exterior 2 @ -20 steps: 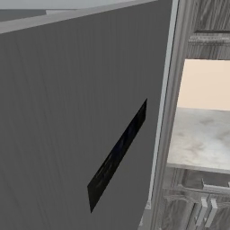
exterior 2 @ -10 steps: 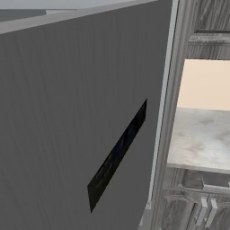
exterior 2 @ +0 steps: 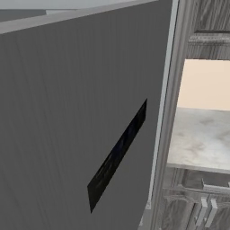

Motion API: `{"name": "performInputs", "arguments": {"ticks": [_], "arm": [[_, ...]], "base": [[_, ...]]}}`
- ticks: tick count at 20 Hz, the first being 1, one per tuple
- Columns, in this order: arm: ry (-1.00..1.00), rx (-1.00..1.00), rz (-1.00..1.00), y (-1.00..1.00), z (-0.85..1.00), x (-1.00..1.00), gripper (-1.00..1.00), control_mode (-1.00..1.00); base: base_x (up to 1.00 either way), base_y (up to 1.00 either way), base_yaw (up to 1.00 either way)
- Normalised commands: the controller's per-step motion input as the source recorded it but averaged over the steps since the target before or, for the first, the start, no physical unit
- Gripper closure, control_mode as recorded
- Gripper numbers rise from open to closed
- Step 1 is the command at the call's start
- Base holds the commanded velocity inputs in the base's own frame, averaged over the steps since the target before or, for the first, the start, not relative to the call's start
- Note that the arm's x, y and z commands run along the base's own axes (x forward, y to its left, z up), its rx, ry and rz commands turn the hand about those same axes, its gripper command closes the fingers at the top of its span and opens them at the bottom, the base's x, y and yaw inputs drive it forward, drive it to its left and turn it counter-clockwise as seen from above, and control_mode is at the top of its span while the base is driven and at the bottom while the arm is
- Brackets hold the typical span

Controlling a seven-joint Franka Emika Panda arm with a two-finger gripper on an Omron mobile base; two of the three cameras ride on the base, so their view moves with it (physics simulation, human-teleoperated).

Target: Open the fridge, remove the banana, cucumber, and shrimp, and place them on any counter.

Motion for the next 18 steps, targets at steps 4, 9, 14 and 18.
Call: {"name": "performInputs", "arguments": {"ticks": [4,9,14,18], "arm": [[-0.09,-0.03,0.04,0.42,0.03,-1.0,1.0,-1.0],[-0.03,0.0,0.11,0.38,0.38,-1.0,1.0,-1.0],[0.13,0.02,0.08,0.01,0.26,-0.78,1.0,-1.0],[0.03,0.0,0.01,0.0,0.0,-0.67,1.0,-1.0]], "base": [[0.0,0.0,0.0],[0.0,0.0,0.0],[0.0,0.0,0.0],[0.0,0.0,0.0]]}}
